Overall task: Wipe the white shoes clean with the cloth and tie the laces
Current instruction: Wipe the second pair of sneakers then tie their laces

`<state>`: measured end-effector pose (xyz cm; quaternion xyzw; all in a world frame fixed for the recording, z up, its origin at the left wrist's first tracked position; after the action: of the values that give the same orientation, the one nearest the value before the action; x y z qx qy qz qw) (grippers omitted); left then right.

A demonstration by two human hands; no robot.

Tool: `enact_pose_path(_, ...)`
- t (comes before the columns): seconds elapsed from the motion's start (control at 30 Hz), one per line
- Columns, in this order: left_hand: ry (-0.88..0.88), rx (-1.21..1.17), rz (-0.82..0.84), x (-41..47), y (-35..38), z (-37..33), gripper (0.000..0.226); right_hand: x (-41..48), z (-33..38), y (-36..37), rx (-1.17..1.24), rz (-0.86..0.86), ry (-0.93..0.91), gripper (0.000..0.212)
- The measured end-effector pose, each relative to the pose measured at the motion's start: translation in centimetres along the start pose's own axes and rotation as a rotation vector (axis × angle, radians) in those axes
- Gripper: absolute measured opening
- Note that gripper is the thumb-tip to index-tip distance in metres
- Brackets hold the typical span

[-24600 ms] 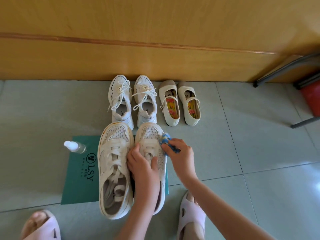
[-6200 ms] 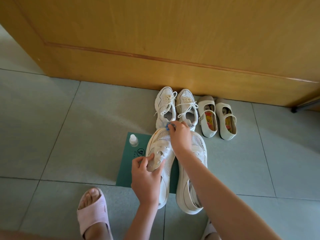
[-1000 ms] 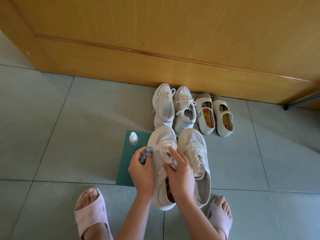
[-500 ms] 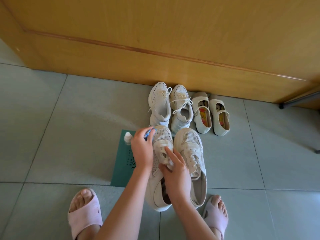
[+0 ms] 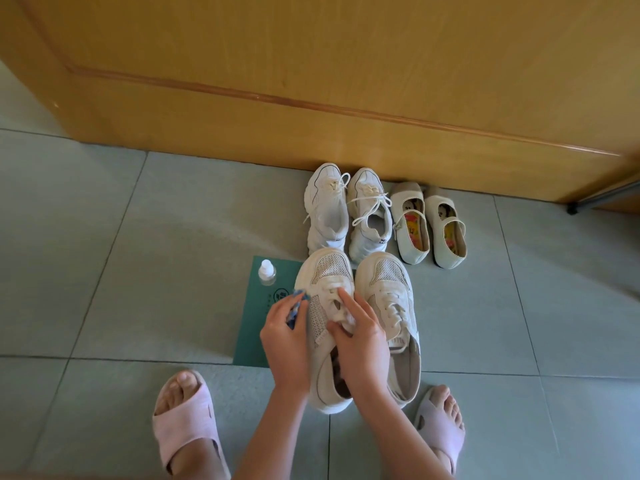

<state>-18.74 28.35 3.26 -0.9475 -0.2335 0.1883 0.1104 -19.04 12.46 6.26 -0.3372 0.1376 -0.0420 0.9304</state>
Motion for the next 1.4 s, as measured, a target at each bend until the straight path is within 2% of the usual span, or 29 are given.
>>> enact_pose_path(0.2, -0.064, -0.012, -0.036, -1.8, -1.5, 1.3, 0.015, 0.0, 0.0, -0.1, 0.011, 0.004, -0.004, 0.051)
enact_pose_path(0.43, 0.107, -0.103, -0.112, 2.5, -0.5, -5.8, 0.016, 0.1, -0.1, -0.2, -0.016, 0.003, -0.006, 0.052)
enact_pose_path(0.63, 0.214, 0.086, 0.052, 8.3, 5.3, -9.2, 0.02, 0.2, -0.5, -0.2, 0.043, -0.002, 0.015, 0.054)
enact_pose_path(0.77, 0.219, 0.272, 0.35, 9.6, 9.4, -8.1, 0.017, 0.4, -0.5, -0.1, 0.019, 0.018, 0.008, 0.054)
enact_pose_path(0.87, 0.247, 0.336, 0.437, 9.4, 9.9, -7.3, 0.016, 0.5, -0.7, -0.1, 0.015, 0.032, 0.019, 0.054)
enact_pose_path(0.93, 0.296, 0.349, 0.407, 8.9, 9.2, -7.3, 0.017, 0.5, -0.7, -0.1, 0.002, 0.029, 0.021, 0.054)
enact_pose_path(1.1, 0.376, 0.258, 0.208, 6.6, 6.3, -6.7, 0.016, 0.5, -0.6, -0.2, -0.008, 0.021, 0.024, 0.053)
enact_pose_path(1.27, 0.318, 0.218, 0.073, 5.0, 4.1, -5.4, 0.014, 0.4, -0.5, -0.2, -0.008, 0.021, 0.029, 0.053)
enact_pose_path(1.4, 0.272, 0.19, 0.041, 3.6, 3.0, -4.7, 0.013, 0.4, -0.3, -0.3, -0.007, 0.017, 0.02, 0.051)
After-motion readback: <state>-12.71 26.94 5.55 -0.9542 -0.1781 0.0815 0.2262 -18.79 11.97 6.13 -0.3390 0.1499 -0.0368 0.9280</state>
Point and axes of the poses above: each hand's wrist, its own x-axis towards the middle knuckle, its own y-axis out of the palm, z = x × y, the point moved 9 cm from there along x, towards the middle knuckle, and after that the axes turned 9 degrees about -y, right-handed, at the moved point
